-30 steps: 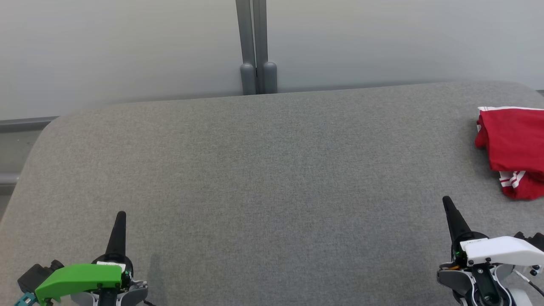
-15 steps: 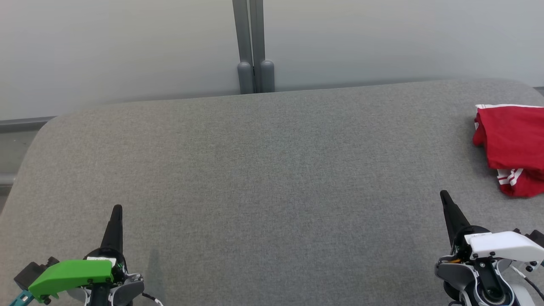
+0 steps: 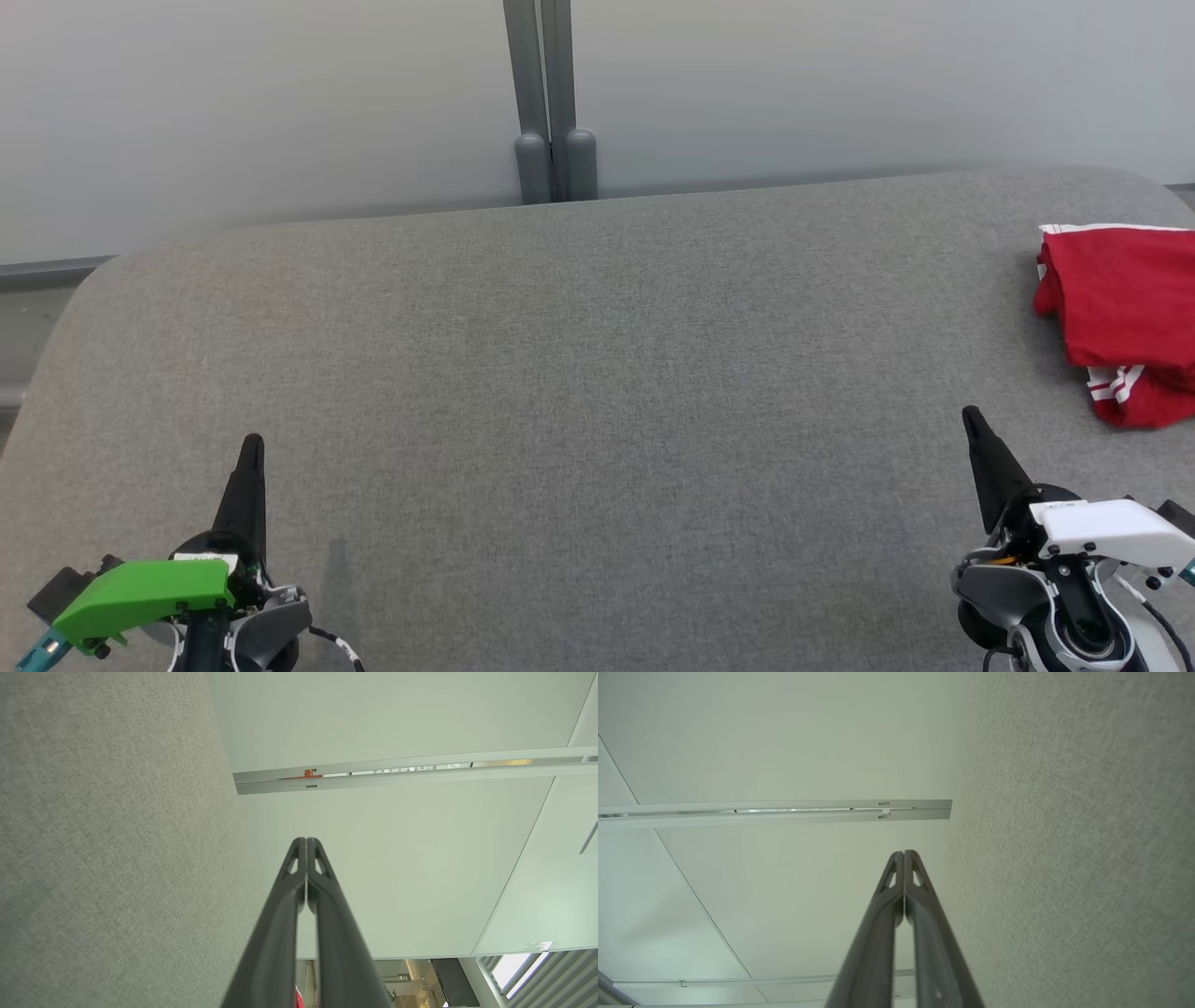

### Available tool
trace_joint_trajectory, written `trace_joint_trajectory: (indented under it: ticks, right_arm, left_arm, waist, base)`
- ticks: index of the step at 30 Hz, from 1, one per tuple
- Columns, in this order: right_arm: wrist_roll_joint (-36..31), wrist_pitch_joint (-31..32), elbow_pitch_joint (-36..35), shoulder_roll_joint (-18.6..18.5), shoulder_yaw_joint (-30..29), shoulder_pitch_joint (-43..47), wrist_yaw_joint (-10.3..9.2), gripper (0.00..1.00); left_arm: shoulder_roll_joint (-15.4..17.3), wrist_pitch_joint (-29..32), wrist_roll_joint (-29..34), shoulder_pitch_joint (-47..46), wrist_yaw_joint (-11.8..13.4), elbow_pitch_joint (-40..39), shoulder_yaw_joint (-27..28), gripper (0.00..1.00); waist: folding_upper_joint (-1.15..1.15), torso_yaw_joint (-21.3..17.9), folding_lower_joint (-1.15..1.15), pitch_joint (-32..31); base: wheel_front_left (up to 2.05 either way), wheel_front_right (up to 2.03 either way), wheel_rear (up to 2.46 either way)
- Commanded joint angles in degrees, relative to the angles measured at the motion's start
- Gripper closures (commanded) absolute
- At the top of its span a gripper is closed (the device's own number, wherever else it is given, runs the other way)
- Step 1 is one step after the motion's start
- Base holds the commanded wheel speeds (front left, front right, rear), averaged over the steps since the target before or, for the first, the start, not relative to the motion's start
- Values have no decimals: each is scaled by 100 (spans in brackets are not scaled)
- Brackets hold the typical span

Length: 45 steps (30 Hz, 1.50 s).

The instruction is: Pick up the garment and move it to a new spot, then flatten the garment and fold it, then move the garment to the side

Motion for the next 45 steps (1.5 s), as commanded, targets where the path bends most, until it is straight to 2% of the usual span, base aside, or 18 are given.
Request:
trace_joint_trajectory:
  ticks: [1, 6, 45]
  right_arm:
    - [116, 43, 14, -27, -4, -85, 2, 100]
    - [280, 83, 25, -27, -4, -99, 2, 100]
    - [270, 78, 23, -26, -1, -93, 2, 100]
  left_arm:
    - [36, 32, -119, -114, -32, -20, 38, 100]
    - [35, 75, -241, -139, -34, -23, 58, 100]
    - [15, 85, -206, -125, -30, -19, 73, 100]
  waist:
    - [0, -5, 0, 3]
    - [0, -20, 0, 11]
    - [0, -20, 0, 11]
  base:
    - [0, 0, 0]
    - [0, 0, 0]
    - [0, 0, 0]
